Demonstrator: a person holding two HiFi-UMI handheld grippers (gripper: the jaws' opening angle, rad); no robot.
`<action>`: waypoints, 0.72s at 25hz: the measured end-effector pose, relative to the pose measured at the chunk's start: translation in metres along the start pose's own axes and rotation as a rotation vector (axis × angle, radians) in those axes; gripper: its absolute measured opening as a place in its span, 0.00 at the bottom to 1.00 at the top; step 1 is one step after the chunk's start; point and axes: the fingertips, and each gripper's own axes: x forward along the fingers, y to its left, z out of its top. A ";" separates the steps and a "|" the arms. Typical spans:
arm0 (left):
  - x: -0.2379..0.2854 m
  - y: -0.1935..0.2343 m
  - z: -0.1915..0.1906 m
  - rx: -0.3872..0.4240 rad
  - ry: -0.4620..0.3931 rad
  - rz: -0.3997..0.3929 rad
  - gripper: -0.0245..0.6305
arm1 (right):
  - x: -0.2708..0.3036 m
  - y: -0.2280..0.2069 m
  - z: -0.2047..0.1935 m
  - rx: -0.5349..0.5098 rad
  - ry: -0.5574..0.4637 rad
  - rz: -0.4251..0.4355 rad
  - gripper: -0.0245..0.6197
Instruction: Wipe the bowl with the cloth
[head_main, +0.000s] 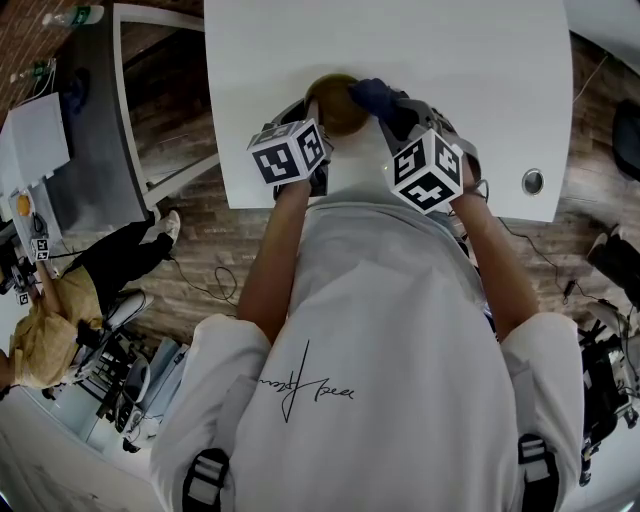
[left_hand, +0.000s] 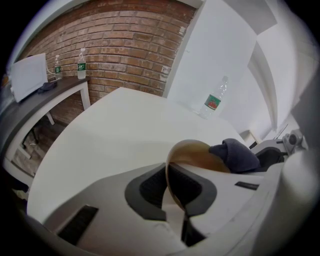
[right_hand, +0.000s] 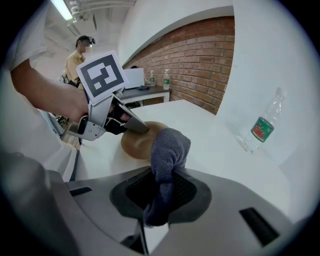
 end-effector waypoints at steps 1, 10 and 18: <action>-0.001 0.000 0.000 0.001 0.000 0.001 0.05 | 0.000 0.001 -0.001 0.003 0.001 0.001 0.12; -0.001 -0.001 0.000 0.002 -0.003 0.003 0.05 | -0.004 0.007 -0.004 0.019 0.008 0.008 0.12; -0.004 -0.003 -0.002 0.002 -0.004 0.004 0.05 | -0.009 0.018 -0.009 0.043 0.015 0.023 0.12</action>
